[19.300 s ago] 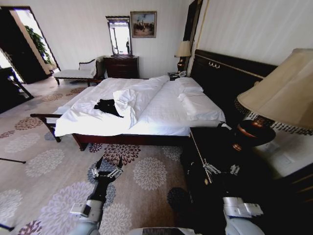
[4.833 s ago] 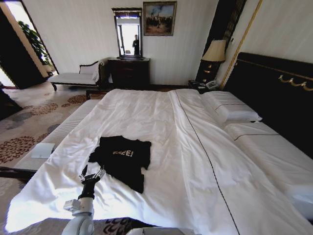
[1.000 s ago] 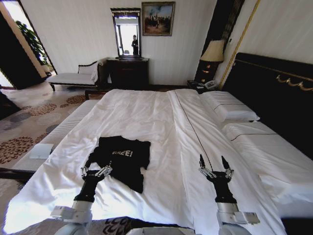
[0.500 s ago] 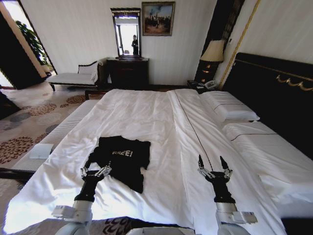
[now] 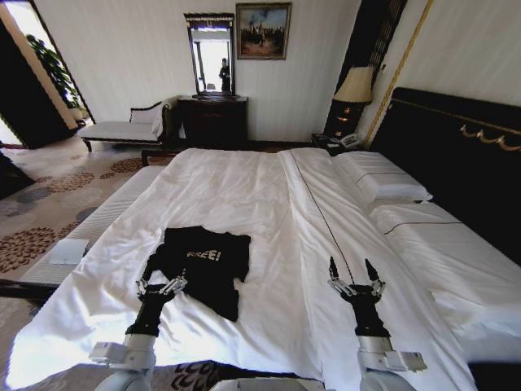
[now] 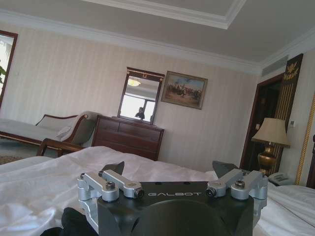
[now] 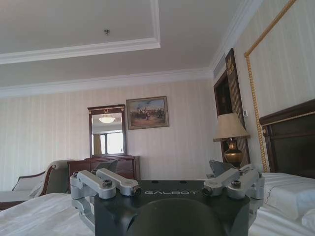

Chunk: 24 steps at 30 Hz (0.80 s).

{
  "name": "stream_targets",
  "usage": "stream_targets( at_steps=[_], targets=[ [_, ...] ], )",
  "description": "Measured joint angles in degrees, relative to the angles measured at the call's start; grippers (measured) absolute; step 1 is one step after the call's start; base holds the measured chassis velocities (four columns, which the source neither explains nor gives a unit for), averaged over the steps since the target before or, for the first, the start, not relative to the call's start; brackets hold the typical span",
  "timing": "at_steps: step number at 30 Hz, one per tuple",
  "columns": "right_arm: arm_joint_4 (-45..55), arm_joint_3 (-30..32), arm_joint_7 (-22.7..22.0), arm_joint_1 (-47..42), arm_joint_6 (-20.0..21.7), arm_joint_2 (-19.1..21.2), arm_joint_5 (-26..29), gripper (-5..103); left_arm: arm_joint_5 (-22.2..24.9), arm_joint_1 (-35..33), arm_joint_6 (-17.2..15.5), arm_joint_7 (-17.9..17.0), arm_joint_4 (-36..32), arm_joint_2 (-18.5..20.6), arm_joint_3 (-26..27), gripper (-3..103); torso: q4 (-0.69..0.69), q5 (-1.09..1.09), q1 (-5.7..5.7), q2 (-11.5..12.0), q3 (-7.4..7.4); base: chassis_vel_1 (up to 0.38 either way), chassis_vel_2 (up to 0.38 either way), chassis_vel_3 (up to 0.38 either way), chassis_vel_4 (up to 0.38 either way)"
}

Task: Fold the clothes on the bed.

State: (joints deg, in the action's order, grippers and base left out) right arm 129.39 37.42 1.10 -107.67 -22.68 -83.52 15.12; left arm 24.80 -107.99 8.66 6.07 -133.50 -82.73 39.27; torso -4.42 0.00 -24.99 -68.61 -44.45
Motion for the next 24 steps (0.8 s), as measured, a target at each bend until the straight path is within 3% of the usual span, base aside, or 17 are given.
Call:
stream_targets(
  at_steps=[24],
  targets=[
    [-1.1, -0.3, -0.3, 0.4, 0.2, -0.9, -1.3, 100, 0.6, 0.6, 0.9, -0.1, 3.1, 0.8, -0.5, 100, 0.0, -0.02, 0.0, 0.0, 0.0, 0.044, 0.047, -0.048, -0.05]
  ],
)
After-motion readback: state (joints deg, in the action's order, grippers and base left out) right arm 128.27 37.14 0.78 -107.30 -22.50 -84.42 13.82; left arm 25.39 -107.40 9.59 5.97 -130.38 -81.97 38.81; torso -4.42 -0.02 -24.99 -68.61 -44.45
